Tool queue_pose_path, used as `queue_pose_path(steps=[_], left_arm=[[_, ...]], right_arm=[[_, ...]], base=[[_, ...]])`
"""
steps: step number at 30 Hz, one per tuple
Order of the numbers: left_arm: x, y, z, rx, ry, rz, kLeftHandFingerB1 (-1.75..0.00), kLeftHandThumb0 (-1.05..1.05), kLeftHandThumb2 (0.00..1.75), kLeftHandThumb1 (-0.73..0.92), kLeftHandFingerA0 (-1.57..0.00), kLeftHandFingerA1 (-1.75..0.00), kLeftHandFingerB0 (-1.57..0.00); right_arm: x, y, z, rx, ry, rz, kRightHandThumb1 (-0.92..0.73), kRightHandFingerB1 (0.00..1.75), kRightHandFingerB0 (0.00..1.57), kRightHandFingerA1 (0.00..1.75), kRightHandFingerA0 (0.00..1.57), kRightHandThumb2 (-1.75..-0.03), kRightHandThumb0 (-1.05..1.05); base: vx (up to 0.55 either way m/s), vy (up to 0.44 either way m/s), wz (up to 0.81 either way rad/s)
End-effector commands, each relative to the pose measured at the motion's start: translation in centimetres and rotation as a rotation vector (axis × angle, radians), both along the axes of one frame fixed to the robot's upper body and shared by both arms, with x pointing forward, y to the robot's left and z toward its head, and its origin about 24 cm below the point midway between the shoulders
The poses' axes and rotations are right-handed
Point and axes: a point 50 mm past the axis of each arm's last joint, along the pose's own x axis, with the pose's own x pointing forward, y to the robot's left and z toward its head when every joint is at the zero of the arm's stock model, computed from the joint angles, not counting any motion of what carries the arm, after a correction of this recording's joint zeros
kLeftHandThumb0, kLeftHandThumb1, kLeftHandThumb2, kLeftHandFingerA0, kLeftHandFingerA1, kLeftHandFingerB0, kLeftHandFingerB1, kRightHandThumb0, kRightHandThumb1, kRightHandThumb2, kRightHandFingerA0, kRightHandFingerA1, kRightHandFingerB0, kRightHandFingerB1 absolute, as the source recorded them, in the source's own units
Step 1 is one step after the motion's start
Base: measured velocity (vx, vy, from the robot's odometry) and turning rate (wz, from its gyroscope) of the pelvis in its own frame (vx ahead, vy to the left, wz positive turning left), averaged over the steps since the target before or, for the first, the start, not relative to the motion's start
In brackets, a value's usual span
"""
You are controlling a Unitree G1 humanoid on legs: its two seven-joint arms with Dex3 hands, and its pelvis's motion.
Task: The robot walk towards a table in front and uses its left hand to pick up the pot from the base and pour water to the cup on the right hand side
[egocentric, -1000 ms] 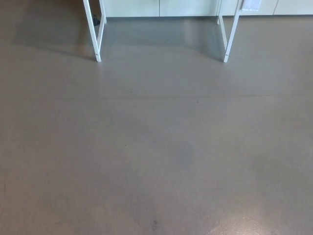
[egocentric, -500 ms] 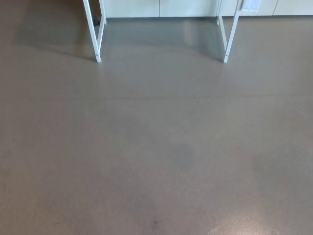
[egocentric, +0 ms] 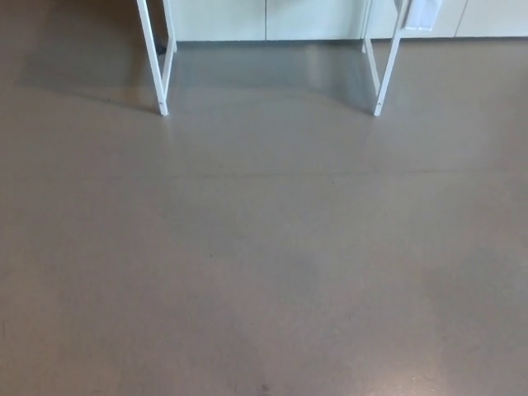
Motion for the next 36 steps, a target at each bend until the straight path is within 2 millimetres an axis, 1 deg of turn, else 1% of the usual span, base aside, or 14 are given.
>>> queue_pose_path(steps=[1, 10, 14, 16, 18, 20, 23, 26, 31, 32, 33, 34, 35, 36], left_arm=[[0.4, 0.8, 0.7, 0.035, -0.028, -0.016, -0.37, -0.22, 0.59, 0.48, -0.57, -0.42, -0.38], [0.7, 0.8, 0.7, 0.037, -0.035, -0.003, -0.37, -0.21, 0.59, 0.49, -0.59, -0.42, -0.40], [0.7, 0.8, 0.6, 0.040, -0.031, 0.005, -0.37, -0.21, 0.58, 0.48, -0.60, -0.42, -0.42], [0.7, 0.8, 0.7, 0.034, -0.036, -0.013, -0.37, -0.22, 0.59, 0.49, -0.59, -0.43, -0.39], [0.8, 0.9, 0.7, 0.037, -0.034, -0.012, -0.37, -0.23, 0.60, 0.49, -0.60, -0.43, -0.39], [0.8, 0.9, 0.7, 0.039, -0.033, -0.011, -0.37, -0.21, 0.59, 0.50, -0.61, -0.43, -0.40], [0.8, 0.9, 0.7, 0.040, -0.037, -0.011, -0.35, -0.14, 0.56, 0.54, -0.65, -0.41, -0.43], [-0.4, 0.8, 0.4, 0.044, 0.002, -0.029, -0.35, -0.17, 0.56, 0.54, -0.66, -0.41, -0.43], [-2.0, 0.7, 0.3, 0.047, 0.041, -0.043, -0.39, -0.25, 0.62, 0.51, -0.60, -0.44, -0.41], [-2.1, 0.8, 0.3, 0.046, 0.045, -0.044, -0.36, -0.17, 0.56, 0.55, -0.65, -0.41, -0.43], [-2.2, 0.8, 0.3, 0.043, 0.049, -0.043, -0.36, -0.17, 0.56, 0.55, -0.65, -0.41, -0.43], [-2.4, 0.7, 0.2, 0.036, 0.053, -0.040, -0.35, -0.16, 0.57, 0.56, -0.63, -0.41, -0.41], [-2.6, 0.7, 0.2, 0.033, 0.055, -0.036, -0.35, -0.15, 0.56, 0.56, -0.63, -0.40, -0.42], [-2.7, 0.7, 0.2, 0.034, 0.057, -0.034, -0.35, -0.15, 0.56, 0.56, -0.63, -0.40, -0.42]], right_arm=[[0.0, -0.1, 0.1, -0.015, -0.014, 0.001, -0.21, 0.66, 0.34, 0.74, 0.45, -0.92, -0.17], [-0.1, -0.1, 0.0, -0.001, -0.005, -0.022, -0.21, 0.67, 0.36, 0.77, 0.50, -0.91, -0.18], [-0.1, 0.0, 0.0, -0.004, -0.002, -0.008, -0.19, 0.67, 0.35, 0.77, 0.49, -0.89, -0.24], [0.0, 0.0, 0.0, -0.024, 0.002, 0.010, -0.28, 0.65, 0.35, 0.80, 0.45, -0.83, -0.27], [0.2, 0.1, 0.0, -0.020, -0.002, 0.006, -0.29, 0.65, 0.34, 0.81, 0.44, -0.82, -0.25], [0.2, 0.1, 0.0, -0.013, -0.003, -0.004, -0.22, 0.66, 0.35, 0.75, 0.47, -0.90, -0.25], [0.1, 0.1, 0.0, -0.015, 0.000, 0.001, -0.22, 0.66, 0.34, 0.74, 0.46, -0.90, -0.25], [-1.5, 0.0, -0.4, -0.022, 0.037, -0.018, -0.26, 0.66, 0.36, 0.81, 0.54, -0.90, -0.26], [-4.0, 0.1, -0.9, -0.002, 0.079, -0.026, -0.22, 0.66, 0.34, 0.77, 0.50, -0.92, -0.23], [-4.1, 0.2, -0.9, 0.000, 0.079, -0.026, -0.26, 0.67, 0.34, 0.88, 0.45, -0.86, -0.25], [-4.3, 0.2, -0.9, 0.002, 0.079, -0.025, -0.26, 0.67, 0.34, 0.88, 0.45, -0.86, -0.25], [-4.7, 0.2, -0.9, -0.003, 0.086, -0.015, -0.28, 0.65, 0.32, 0.87, 0.44, -0.87, -0.26], [-5.1, 0.2, -1.0, 0.001, 0.089, -0.014, -0.23, 0.65, 0.32, 0.74, 0.44, -0.92, -0.25], [-5.3, 0.2, -1.0, 0.009, 0.089, -0.018, -0.23, 0.65, 0.32, 0.74, 0.44, -0.92, -0.25]], base=[[0.31, 0.522, -0.34], [0.21, 0.119, 0.05], [0.21, -0.147, 0.14], [0.29, -0.229, 0.20], [0.26, -0.345, 0.35], [0.18, -0.261, 0.22], [0.27, -0.103, -0.02], [0.30, -0.012, -0.11], [0.33, 0.137, -0.11], [0.43, 0.224, 0.21], [0.37, 0.184, -0.64], [0.36, 0.184, -0.39], [0.37, 0.203, 0.07], [0.33, 0.168, 0.06]])
